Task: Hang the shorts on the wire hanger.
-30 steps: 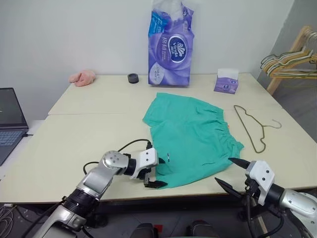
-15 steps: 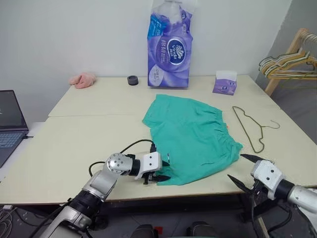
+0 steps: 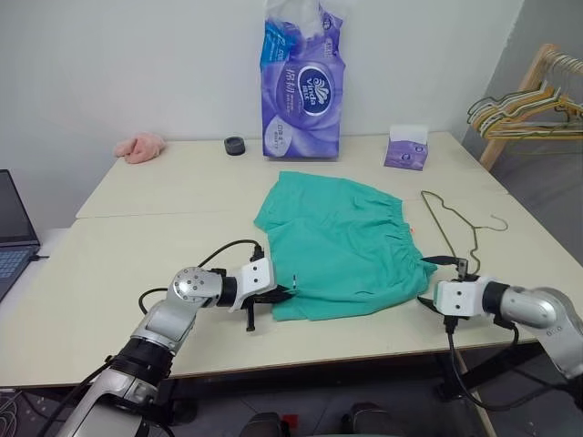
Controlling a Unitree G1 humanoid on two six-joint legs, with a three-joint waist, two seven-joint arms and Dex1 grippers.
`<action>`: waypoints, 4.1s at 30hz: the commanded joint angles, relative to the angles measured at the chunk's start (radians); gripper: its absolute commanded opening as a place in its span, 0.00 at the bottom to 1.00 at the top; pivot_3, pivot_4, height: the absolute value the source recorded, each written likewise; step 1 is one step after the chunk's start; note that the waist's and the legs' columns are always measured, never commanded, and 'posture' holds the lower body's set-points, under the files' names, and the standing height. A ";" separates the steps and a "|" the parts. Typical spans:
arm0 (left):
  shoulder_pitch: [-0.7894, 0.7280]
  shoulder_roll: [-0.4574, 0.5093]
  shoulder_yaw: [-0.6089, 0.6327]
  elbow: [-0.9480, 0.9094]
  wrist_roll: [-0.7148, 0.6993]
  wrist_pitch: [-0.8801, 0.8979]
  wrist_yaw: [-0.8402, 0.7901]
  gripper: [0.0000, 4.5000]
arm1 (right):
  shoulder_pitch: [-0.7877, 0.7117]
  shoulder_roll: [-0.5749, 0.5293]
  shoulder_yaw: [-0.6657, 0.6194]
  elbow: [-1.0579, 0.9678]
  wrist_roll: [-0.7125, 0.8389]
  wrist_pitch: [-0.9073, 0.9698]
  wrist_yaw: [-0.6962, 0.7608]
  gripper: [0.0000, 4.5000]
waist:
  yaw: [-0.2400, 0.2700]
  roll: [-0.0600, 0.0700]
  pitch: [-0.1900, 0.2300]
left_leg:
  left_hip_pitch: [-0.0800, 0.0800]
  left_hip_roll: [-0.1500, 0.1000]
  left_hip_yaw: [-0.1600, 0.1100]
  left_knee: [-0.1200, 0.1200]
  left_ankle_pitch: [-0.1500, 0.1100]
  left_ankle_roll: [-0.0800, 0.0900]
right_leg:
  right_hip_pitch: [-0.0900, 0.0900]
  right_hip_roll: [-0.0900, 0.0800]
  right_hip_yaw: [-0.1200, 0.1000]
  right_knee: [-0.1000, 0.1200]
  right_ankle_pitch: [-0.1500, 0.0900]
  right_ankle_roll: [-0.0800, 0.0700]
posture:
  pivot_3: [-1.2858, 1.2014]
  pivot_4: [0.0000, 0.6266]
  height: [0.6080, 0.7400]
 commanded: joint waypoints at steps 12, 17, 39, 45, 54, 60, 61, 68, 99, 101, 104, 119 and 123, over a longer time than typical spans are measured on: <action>-0.004 0.041 0.038 -0.029 -0.033 0.008 -0.066 0.00 | -0.121 0.007 0.087 0.070 -0.038 -0.054 0.056 0.32 | 0.000 0.000 0.000 | 0.000 0.000 0.000 0.000 0.000 0.000 | 0.000 0.000 0.000 0.001 0.000 0.000 | 0.48 0.05 1.00; 0.055 0.165 0.001 -0.132 -0.102 0.085 -0.295 0.00 | -0.068 -0.014 0.070 -0.050 0.070 0.018 0.169 0.01 | -0.006 0.000 0.000 | 0.001 0.000 -0.001 -0.003 0.000 0.000 | -0.001 -0.001 0.000 0.001 0.000 -0.001 | 0.48 0.06 1.00; 0.292 0.433 -0.024 -0.540 -0.314 0.387 -0.469 0.00 | 0.280 -0.233 -0.017 -0.544 0.375 0.317 0.428 0.01 | 0.000 -0.001 0.027 | 0.002 0.003 -0.001 -0.004 0.000 0.000 | -0.002 0.000 -0.004 0.001 -0.007 0.000 | 0.47 0.09 1.00; 0.288 0.396 -0.013 -0.526 -0.311 0.423 -0.411 0.21 | 0.278 -0.258 -0.039 -0.551 0.364 0.315 0.447 0.37 | 0.001 -0.002 0.029 | 0.001 0.003 0.000 -0.004 0.000 0.000 | -0.002 0.000 -0.004 0.001 -0.007 0.000 | 0.47 0.10 1.00; 0.236 0.262 0.082 -0.550 -0.452 0.604 -0.248 0.82 | 0.371 -0.263 -0.319 -0.656 0.679 0.585 0.452 1.00 | 0.005 -0.002 0.034 | 0.001 0.004 -0.001 -0.004 0.000 0.000 | -0.001 0.000 -0.005 0.001 -0.007 0.000 | 0.47 0.10 1.00; 0.163 0.076 0.171 -0.549 -0.480 0.652 -0.009 0.98 | 0.292 -0.136 -0.525 -0.619 0.882 0.905 0.257 1.00 | 0.008 -0.007 0.037 | 0.001 0.004 -0.002 -0.003 0.000 0.000 | -0.001 0.000 -0.004 0.001 -0.006 0.001 | 0.47 0.10 1.00; 0.130 0.035 0.172 -0.543 -0.444 0.626 0.054 0.98 | 0.253 -0.098 -0.537 -0.577 0.876 0.954 0.177 1.00 | 0.008 -0.007 0.037 | 0.001 0.004 -0.002 -0.003 0.000 0.000 | -0.001 0.000 -0.004 0.001 -0.005 0.002 | 0.48 0.10 1.00; -0.050 -0.082 0.136 -0.475 -0.309 0.571 0.231 0.98 | -0.010 0.060 -0.467 -0.301 0.696 1.170 -0.209 1.00 | 0.004 -0.007 0.037 | 0.000 0.002 0.001 -0.002 0.000 -0.001 | -0.001 -0.001 -0.001 0.000 0.000 -0.001 | 0.47 0.10 1.00; -0.158 -0.154 0.105 -0.400 -0.254 0.420 0.162 1.00 | -0.317 0.189 -0.277 0.412 0.486 1.248 -0.275 0.01 | -0.025 -0.013 0.025 | 0.001 0.000 -0.002 -0.004 0.000 -0.001 | 0.001 -0.001 -0.001 -0.001 0.001 0.000 | 0.47 0.07 1.00; -0.168 -0.164 0.114 -0.387 -0.263 0.420 0.168 1.00 | -0.321 0.206 -0.310 0.401 0.496 1.255 -0.319 0.00 | -0.025 -0.014 0.024 | 0.000 0.000 -0.002 -0.003 0.000 -0.001 | 0.001 -0.001 -0.001 -0.001 0.002 0.000 | 0.47 0.07 1.00; -0.180 -0.177 0.131 -0.365 -0.270 0.415 0.179 1.00 | -0.325 0.219 -0.347 0.370 0.503 1.261 -0.360 0.00 | -0.025 -0.014 0.023 | 0.000 0.000 -0.001 -0.001 0.000 -0.001 | 0.002 -0.001 -0.001 -0.001 0.002 0.001 | 0.47 0.07 1.00; -0.461 -0.151 0.332 0.078 -0.296 0.433 0.205 1.00 | -0.057 0.029 -0.138 -0.394 0.287 0.921 -0.244 0.00 | -0.038 -0.005 0.025 | -0.011 0.000 0.001 -0.003 0.000 -0.001 | -0.014 0.000 0.001 0.004 0.001 0.004 | 0.46 0.08 1.00; -0.550 -0.079 0.325 0.244 -0.294 0.439 0.060 1.00 | -0.030 0.011 -0.079 -0.488 0.175 0.768 -0.257 0.00 | -0.048 -0.004 0.025 | -0.011 0.000 0.000 -0.004 0.000 -0.001 | -0.015 0.001 0.001 0.004 -0.001 0.007 | 0.46 0.08 1.00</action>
